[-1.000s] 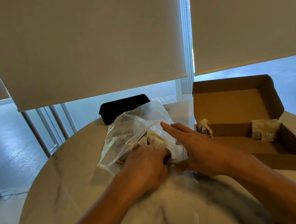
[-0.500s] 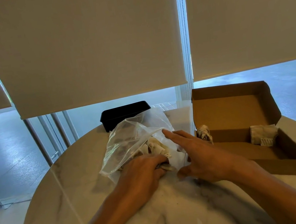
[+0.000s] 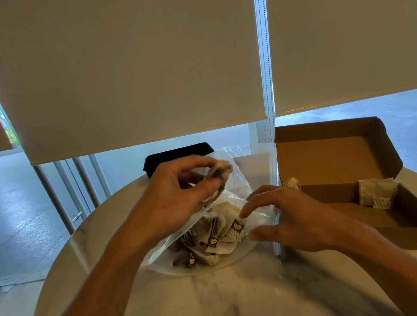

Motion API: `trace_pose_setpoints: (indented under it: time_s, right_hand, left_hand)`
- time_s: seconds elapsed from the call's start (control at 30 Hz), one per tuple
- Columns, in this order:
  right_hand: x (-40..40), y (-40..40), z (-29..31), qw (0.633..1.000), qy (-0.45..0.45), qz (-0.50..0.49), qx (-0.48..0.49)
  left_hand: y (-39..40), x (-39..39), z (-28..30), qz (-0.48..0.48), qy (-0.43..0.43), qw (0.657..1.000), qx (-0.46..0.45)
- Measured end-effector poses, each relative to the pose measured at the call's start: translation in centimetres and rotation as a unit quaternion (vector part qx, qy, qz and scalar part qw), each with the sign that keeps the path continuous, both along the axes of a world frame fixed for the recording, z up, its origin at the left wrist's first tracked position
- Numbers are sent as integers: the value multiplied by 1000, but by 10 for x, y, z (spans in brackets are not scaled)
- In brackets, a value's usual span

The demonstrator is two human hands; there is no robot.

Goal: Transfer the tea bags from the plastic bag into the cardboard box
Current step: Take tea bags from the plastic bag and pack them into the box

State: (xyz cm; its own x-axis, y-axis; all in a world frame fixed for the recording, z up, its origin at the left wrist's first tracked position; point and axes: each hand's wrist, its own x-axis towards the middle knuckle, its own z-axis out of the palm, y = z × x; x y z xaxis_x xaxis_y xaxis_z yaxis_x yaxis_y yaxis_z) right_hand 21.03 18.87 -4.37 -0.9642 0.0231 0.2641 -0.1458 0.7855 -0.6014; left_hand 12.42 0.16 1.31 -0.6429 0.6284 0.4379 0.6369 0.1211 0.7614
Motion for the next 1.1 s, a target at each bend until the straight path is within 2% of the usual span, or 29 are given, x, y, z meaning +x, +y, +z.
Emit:
trace_pose_setpoints:
  time_s: [0.27,0.5,0.6,0.73,0.87,0.97,1.1]
  right_hand:
    - [2,-16,6,995,61,-46,-69]
    - [-5,-35,1,992,110,-47,-37]
    - [-5,-33,3,987,136,-47,-74]
    - [1,-22,16,976,132,-41,-170]
    - [4,-16,21,971,133,-56,-190]
    - [6,-13,25,967,149,-88,-185]
    - [7,-5,29,950,173,-114,-232]
  left_hand:
    - [4,-2,22,-57,-73,993,71]
    - [14,2,26,-86,-99,985,112]
    - [14,-3,23,-82,-115,981,134]
    - [9,-19,10,-86,-208,950,219]
    - [8,-32,-9,-112,-311,906,263]
    - [7,-38,-19,-108,-333,899,263]
    - [8,-41,-30,-81,-360,898,242]
